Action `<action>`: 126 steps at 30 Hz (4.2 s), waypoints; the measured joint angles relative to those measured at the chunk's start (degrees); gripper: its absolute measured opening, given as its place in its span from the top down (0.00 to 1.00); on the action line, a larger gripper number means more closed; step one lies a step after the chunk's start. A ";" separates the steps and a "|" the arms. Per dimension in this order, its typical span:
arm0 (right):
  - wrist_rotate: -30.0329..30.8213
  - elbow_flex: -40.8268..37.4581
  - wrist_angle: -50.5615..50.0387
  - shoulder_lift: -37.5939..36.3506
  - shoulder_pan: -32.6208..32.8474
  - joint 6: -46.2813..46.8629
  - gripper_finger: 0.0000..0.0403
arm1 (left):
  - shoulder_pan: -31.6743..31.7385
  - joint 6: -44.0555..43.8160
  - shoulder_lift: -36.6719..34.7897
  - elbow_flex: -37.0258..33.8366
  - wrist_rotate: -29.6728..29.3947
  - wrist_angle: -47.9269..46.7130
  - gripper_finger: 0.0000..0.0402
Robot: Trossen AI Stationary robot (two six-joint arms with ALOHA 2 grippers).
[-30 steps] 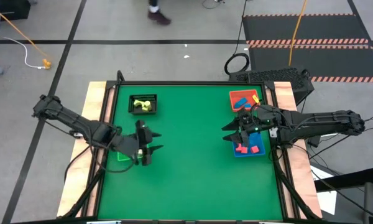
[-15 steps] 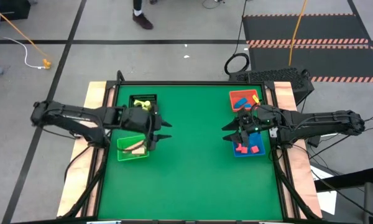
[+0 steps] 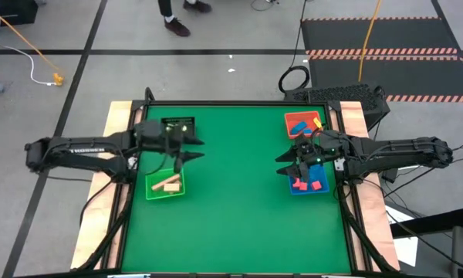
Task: Sort & place blocks by color
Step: Return to Home Position
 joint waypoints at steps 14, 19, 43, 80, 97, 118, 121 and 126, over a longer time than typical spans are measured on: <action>-0.01 0.00 0.01 0.00 0.00 0.00 0.19 | 1.53 -7.13 -15.56 -30.52 -2.05 35.15 0.47; 0.00 0.00 0.01 0.00 0.01 0.00 0.19 | 1.55 -7.17 -15.74 -34.05 -2.06 39.06 0.47; 0.00 0.02 0.01 0.00 0.00 0.00 0.19 | 1.54 -6.99 -15.69 -34.05 -2.09 35.30 0.47; -3.47 -34.67 54.08 -23.66 -0.15 -8.62 0.19 | 1.53 -6.96 -15.71 -33.99 -2.16 35.39 0.47; -4.52 -34.80 54.24 -24.59 -0.15 -8.19 0.19 | 1.53 -6.97 -15.70 -33.99 -2.14 35.36 0.47; -4.54 -34.88 54.22 -24.59 -0.15 -6.05 0.19 | 1.53 -6.96 -15.71 -33.99 -2.14 35.36 0.47; -4.54 -34.88 54.20 -24.59 -0.13 -6.05 0.19 | 1.53 -6.96 -15.71 -33.99 -2.14 35.35 0.47; -4.56 -34.88 54.20 -24.59 -0.14 -6.05 0.19 | 1.53 -6.96 -15.71 -33.99 -2.14 35.36 0.47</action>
